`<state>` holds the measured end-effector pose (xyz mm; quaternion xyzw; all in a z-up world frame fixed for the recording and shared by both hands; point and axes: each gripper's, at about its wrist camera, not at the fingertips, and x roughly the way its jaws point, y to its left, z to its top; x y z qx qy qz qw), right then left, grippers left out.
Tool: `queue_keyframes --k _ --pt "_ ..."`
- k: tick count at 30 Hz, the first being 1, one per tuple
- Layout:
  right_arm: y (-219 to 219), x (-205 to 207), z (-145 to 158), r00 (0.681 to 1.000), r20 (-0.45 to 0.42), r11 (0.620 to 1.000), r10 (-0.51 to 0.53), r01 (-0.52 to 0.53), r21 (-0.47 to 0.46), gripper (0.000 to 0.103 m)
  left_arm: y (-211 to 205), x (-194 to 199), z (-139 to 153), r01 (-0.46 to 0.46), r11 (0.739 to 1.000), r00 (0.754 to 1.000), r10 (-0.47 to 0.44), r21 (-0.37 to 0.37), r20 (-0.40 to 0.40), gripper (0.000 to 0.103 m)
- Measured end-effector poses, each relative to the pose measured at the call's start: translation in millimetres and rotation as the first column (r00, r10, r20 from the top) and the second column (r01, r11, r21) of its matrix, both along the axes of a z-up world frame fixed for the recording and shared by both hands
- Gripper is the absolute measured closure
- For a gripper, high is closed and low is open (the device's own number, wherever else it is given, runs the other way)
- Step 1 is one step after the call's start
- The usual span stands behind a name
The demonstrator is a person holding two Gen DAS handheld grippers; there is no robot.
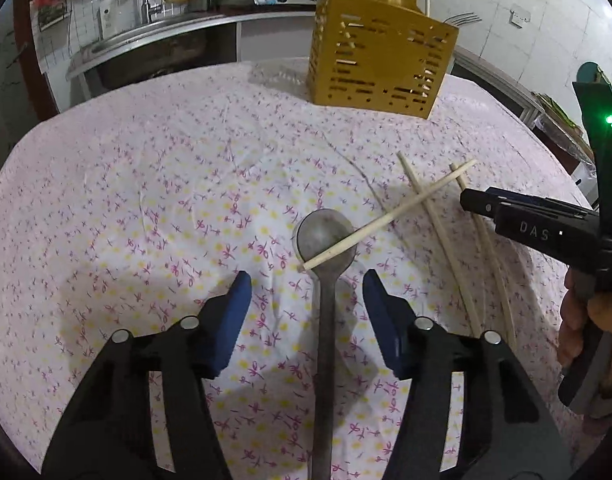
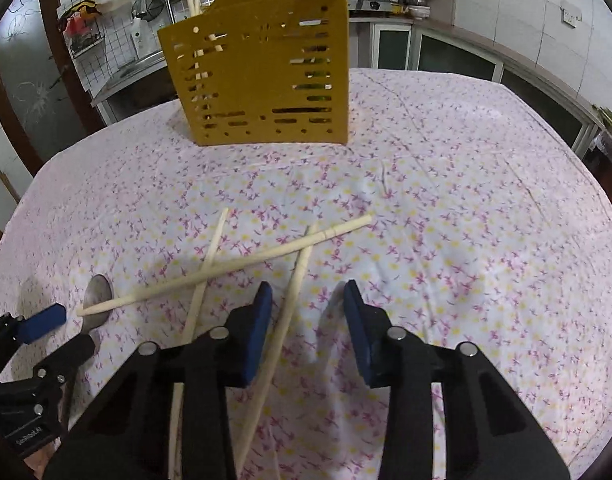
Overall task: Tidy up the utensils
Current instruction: 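Lower the left tool onto the metal spoon while the right tool grips a chopstick, then lift the metal spoon with the left tool while the right tool lifts the chopstick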
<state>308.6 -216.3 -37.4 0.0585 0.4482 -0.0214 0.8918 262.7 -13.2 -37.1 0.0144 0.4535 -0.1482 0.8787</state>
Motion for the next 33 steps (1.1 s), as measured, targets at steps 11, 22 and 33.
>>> queue_keyframes --k 11,22,33 --pt "3 23 -1 0.998 -0.048 0.999 0.041 -0.042 -0.023 0.068 -15 18 -4 -0.004 0.997 1.0 0.005 0.083 -0.009 0.053" --pt "-16 25 4 0.989 -0.066 0.99 0.135 -0.132 0.047 0.091 -4 30 0 -0.037 0.997 0.998 0.041 0.069 -0.054 0.088" --pt "-24 9 16 0.985 -0.039 0.985 0.171 -0.17 0.026 0.095 10 26 2 -0.063 0.998 0.994 0.064 0.01 -0.085 0.1"
